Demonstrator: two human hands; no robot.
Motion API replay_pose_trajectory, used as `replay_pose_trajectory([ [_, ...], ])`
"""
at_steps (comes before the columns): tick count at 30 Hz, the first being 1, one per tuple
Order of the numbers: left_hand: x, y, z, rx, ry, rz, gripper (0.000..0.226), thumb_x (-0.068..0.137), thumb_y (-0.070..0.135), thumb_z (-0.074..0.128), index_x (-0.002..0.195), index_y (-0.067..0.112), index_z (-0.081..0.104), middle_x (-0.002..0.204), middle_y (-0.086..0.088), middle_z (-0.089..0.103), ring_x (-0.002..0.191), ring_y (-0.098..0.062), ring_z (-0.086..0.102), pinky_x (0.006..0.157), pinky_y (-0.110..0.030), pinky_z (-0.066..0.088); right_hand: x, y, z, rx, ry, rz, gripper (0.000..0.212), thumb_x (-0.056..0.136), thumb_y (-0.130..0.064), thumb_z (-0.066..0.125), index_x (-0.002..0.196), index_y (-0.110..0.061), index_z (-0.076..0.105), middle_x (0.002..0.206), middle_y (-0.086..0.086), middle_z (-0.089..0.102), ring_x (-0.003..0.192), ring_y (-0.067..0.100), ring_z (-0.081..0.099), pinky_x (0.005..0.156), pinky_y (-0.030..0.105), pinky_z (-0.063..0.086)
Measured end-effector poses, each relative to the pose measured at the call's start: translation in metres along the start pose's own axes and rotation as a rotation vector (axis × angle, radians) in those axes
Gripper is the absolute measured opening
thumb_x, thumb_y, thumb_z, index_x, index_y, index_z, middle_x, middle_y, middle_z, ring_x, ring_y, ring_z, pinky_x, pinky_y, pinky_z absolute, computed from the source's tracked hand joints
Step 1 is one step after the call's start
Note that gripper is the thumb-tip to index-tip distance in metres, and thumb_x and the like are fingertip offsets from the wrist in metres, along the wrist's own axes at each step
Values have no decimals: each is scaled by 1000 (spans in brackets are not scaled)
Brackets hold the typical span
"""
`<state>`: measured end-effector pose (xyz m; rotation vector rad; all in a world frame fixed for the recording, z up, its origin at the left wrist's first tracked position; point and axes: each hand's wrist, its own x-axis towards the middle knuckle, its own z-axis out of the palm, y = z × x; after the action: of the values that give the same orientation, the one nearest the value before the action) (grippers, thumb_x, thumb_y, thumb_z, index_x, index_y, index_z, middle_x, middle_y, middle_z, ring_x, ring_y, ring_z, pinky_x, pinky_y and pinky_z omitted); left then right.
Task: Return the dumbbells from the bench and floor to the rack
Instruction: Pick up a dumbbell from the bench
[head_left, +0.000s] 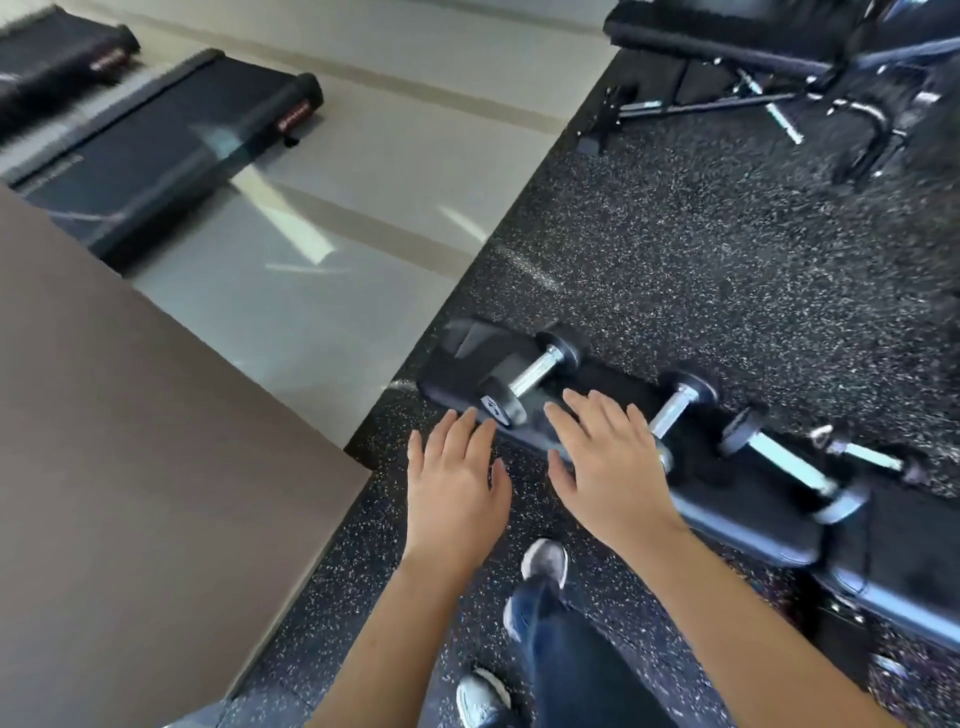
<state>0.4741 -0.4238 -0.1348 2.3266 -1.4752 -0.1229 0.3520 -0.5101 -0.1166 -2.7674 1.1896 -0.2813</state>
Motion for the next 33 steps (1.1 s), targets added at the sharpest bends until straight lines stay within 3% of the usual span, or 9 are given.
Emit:
replay_pose_trajectory([
  [5, 93, -5, 39, 23, -50, 68, 37, 75, 11, 66, 110, 4, 61, 119, -16, 63, 115, -34, 55, 96, -60, 37, 69, 42, 31, -7, -40, 83, 41, 69, -18, 73, 108, -9, 64, 111, 13, 68, 105, 34, 63, 84, 56, 50],
  [8, 146, -7, 68, -26, -102, 53, 37, 79, 14, 60, 116, 6, 59, 126, -13, 59, 121, -30, 51, 103, -56, 30, 111, 69, 54, 22, -105, 141, 42, 75, -20, 67, 114, -10, 60, 121, 12, 63, 113, 33, 58, 92, 56, 45],
  [11, 190, -13, 102, -59, -164, 43, 41, 83, 18, 52, 123, 9, 53, 133, -9, 54, 128, -25, 43, 109, -51, 23, 145, 92, 81, 3, -109, 173, 41, 68, -19, 72, 108, -9, 65, 115, 12, 67, 106, 33, 62, 86, 56, 49],
  [16, 240, -34, 157, -275, -302, -67, 39, 85, 16, 51, 124, 10, 51, 131, -6, 54, 123, -19, 45, 109, -36, 29, 179, 119, 141, 68, -192, 300, 40, 76, -21, 66, 113, -9, 62, 120, 12, 64, 112, 33, 58, 94, 56, 43],
  [21, 270, -67, 215, -378, -487, -191, 38, 87, 22, 50, 125, 17, 49, 126, 4, 54, 118, -10, 46, 99, -18, 27, 192, 134, 214, 190, -286, 435, 39, 84, -23, 54, 121, -10, 56, 130, 10, 56, 122, 31, 48, 103, 53, 33],
  [27, 287, -97, 284, -352, -707, -116, 41, 89, 22, 50, 129, 12, 45, 131, -1, 51, 123, -13, 44, 105, -25, 30, 201, 142, 298, 416, -389, 672, 44, 87, -33, 45, 129, -20, 46, 137, 1, 48, 125, 22, 41, 106, 39, 30],
  [31, 289, -114, 318, -409, -812, -129, 46, 88, 27, 53, 130, 12, 43, 134, -3, 49, 124, -14, 43, 105, -29, 31, 207, 140, 344, 688, -390, 920, 48, 84, -37, 50, 130, -25, 44, 134, -1, 50, 115, 22, 49, 95, 37, 42],
  [33, 288, -122, 331, -451, -841, -175, 50, 86, 34, 55, 130, 14, 44, 133, 0, 50, 122, -11, 43, 102, -26, 31, 213, 139, 363, 872, -370, 1083, 49, 83, -36, 54, 129, -24, 45, 130, -1, 54, 107, 20, 55, 87, 30, 44],
])
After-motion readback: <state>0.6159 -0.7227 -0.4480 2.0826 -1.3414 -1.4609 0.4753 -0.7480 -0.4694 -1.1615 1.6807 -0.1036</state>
